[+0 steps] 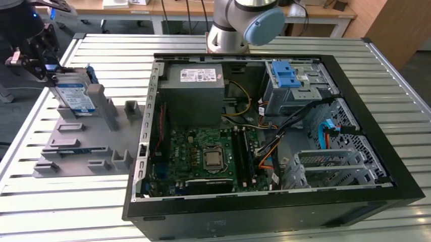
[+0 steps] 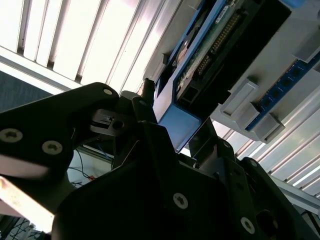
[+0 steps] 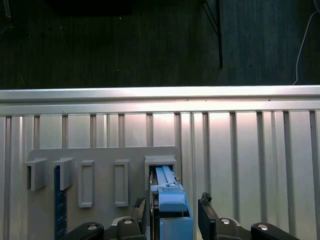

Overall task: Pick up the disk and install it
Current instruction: 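Pick up the disk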

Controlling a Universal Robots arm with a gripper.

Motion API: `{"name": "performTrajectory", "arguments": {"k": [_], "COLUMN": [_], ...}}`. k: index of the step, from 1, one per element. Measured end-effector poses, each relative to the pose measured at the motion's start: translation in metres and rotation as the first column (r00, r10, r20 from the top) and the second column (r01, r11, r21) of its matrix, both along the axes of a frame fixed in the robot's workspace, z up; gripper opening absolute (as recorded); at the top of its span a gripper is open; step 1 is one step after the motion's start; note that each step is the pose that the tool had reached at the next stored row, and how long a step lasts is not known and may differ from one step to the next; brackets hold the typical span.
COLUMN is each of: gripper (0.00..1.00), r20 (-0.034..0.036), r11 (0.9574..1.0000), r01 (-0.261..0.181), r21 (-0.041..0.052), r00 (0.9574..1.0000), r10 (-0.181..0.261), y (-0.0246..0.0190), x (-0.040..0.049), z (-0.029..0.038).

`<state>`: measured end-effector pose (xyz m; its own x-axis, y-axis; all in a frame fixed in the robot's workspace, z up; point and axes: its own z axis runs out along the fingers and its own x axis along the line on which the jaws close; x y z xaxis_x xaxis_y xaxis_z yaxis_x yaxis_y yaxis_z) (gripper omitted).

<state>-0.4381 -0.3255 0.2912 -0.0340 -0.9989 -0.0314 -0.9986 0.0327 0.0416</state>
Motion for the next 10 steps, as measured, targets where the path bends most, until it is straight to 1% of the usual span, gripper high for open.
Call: {"name": "performTrajectory", "arguments": {"k": [10], "gripper": [0.53], "r20": [0.0], "r11": [1.0], "r01": [0.0], "r21": [-0.002], "r00": [1.0], "r10": [0.0], "y": [0.0], "x": [0.0], "z": [-0.0043]}}
